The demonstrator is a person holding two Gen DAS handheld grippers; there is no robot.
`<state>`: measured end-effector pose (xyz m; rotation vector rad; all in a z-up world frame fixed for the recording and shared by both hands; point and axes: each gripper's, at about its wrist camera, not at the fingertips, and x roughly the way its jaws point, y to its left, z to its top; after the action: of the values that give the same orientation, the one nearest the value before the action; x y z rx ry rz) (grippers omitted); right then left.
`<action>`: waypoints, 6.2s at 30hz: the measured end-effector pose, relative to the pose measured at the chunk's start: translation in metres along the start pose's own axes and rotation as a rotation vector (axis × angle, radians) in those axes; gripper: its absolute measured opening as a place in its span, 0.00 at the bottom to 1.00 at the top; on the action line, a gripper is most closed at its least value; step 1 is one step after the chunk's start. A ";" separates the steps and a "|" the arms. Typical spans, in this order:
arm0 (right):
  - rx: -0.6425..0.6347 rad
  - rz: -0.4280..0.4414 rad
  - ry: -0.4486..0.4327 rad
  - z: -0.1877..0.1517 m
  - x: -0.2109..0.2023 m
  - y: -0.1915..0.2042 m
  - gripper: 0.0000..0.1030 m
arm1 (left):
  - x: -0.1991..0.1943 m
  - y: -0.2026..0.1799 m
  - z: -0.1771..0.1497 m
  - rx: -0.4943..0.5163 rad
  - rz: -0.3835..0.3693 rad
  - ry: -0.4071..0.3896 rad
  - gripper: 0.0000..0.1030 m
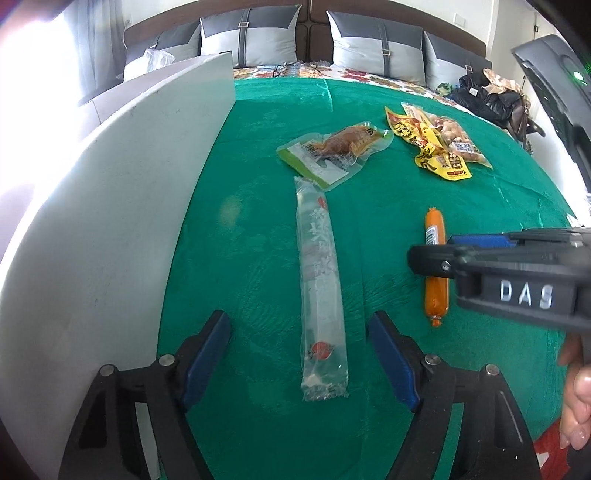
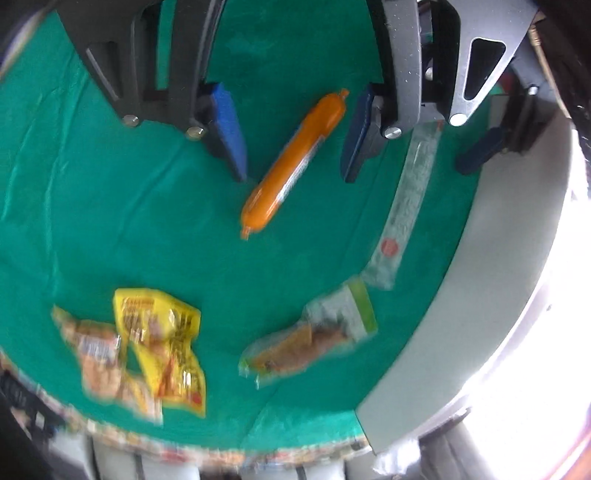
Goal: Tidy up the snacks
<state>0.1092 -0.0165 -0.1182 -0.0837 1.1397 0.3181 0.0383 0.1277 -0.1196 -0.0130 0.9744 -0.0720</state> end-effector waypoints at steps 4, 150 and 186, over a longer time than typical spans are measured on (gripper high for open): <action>-0.006 -0.011 0.005 -0.014 -0.012 -0.021 0.16 | 0.005 -0.013 0.012 0.054 -0.010 -0.024 0.19; -0.085 0.596 -0.088 0.038 -0.105 0.171 0.53 | -0.147 0.224 0.026 -0.373 0.130 -0.130 0.72; 0.235 -0.257 -0.248 -0.074 -0.060 -0.211 0.81 | 0.046 -0.129 0.045 0.225 -0.120 0.025 1.00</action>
<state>0.0829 -0.2465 -0.1151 0.0163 0.9008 -0.0354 0.0943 -0.0049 -0.1262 0.1364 0.9857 -0.2918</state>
